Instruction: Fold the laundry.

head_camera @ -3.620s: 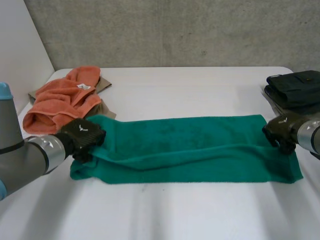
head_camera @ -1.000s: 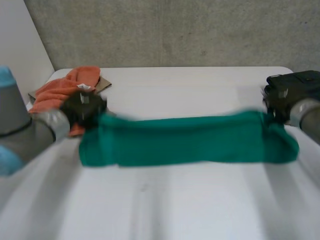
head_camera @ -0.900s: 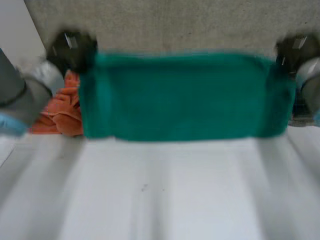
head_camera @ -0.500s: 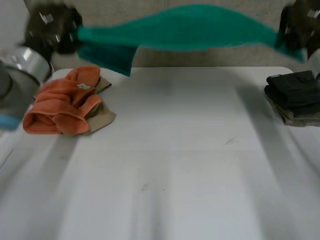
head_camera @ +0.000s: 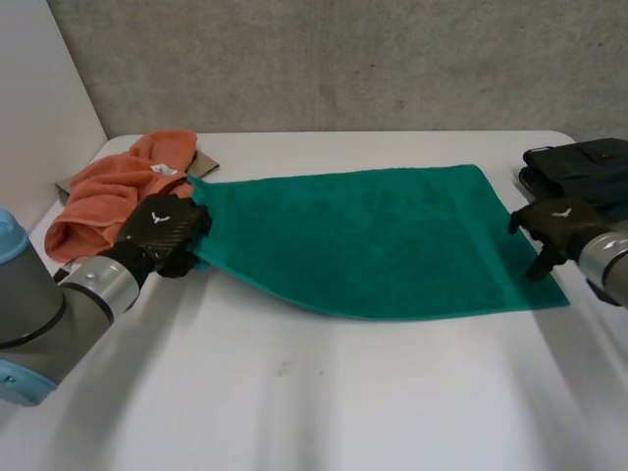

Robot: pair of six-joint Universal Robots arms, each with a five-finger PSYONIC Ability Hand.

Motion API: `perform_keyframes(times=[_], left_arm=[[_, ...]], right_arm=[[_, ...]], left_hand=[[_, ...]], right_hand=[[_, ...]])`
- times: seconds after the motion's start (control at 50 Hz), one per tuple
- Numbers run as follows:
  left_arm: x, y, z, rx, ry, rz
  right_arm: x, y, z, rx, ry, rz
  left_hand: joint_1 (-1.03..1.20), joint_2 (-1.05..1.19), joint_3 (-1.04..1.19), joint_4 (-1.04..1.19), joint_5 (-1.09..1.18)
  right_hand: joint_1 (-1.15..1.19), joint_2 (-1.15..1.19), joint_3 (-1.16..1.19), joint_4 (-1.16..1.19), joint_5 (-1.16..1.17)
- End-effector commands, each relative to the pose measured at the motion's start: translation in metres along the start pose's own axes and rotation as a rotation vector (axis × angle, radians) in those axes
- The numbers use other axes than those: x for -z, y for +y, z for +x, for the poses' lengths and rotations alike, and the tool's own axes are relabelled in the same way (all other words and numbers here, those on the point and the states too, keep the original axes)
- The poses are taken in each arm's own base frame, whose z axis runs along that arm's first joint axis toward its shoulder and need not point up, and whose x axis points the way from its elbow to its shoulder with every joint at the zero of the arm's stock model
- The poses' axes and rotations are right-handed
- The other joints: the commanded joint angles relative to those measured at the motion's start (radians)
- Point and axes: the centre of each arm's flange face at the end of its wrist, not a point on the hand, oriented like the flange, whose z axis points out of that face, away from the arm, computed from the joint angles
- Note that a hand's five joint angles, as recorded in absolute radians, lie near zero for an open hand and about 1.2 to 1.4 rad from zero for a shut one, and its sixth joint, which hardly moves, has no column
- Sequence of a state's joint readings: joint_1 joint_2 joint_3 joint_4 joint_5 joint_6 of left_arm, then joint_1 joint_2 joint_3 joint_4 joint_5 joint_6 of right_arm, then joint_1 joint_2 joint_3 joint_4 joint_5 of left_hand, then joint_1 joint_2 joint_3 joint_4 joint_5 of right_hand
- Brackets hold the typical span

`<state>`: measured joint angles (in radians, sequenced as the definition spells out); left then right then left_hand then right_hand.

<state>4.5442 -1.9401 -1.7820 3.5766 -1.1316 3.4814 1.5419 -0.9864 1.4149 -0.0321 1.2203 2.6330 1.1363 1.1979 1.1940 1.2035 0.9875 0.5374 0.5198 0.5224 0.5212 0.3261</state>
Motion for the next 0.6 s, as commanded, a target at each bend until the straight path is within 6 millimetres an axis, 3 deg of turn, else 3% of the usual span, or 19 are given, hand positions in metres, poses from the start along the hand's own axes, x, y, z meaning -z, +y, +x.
perform_keyframes(times=[0.02,0.12,0.24,0.32,0.4,0.48,0.5,0.6], left_arm=[[0.006,-0.013,-0.002,0.011,-0.010,0.026],[0.007,-0.014,-0.005,0.038,-0.017,0.027],[0.005,-0.018,-0.008,0.058,-0.020,0.040],[0.004,-0.034,-0.007,0.076,-0.012,0.058],[0.003,-0.057,-0.007,0.091,-0.006,0.076],[0.005,-0.090,-0.008,0.103,-0.006,0.093],[0.005,-0.095,-0.008,0.104,-0.005,0.096],[0.006,-0.126,-0.004,0.100,0.006,0.111]], right_arm=[[0.022,-0.006,0.013,-0.144,0.029,-0.037],[0.029,0.006,0.003,-0.129,-0.038,-0.094],[0.022,0.020,-0.011,-0.055,-0.097,-0.074],[0.023,0.018,-0.027,-0.094,-0.126,-0.054],[0.034,0.003,-0.062,-0.189,-0.177,0.006],[0.057,-0.020,-0.095,-0.300,-0.208,0.087],[0.068,-0.028,-0.112,-0.334,-0.233,0.120],[0.079,-0.039,-0.150,-0.451,-0.242,0.216]], left_hand=[[0.260,0.198,0.202,0.193,0.234],[0.260,0.198,0.202,0.193,0.234],[0.260,0.198,0.202,0.193,0.234],[0.260,0.198,0.202,0.193,0.234],[0.260,0.198,0.202,0.193,0.234],[0.260,0.198,0.202,0.193,0.234],[0.260,0.198,0.202,0.193,0.234],[0.260,0.198,0.202,0.193,0.234]], right_hand=[[-0.043,-0.025,-0.028,-0.027,-0.006],[-0.025,-0.008,-0.010,-0.009,0.011],[0.004,0.022,0.019,0.020,0.041],[0.007,0.025,0.022,0.023,0.044],[-0.107,-0.089,-0.092,-0.091,-0.070],[-0.333,-0.315,-0.318,-0.317,-0.296],[-0.363,-0.345,-0.348,-0.347,-0.326],[-0.363,-0.345,-0.348,-0.347,-0.326]])
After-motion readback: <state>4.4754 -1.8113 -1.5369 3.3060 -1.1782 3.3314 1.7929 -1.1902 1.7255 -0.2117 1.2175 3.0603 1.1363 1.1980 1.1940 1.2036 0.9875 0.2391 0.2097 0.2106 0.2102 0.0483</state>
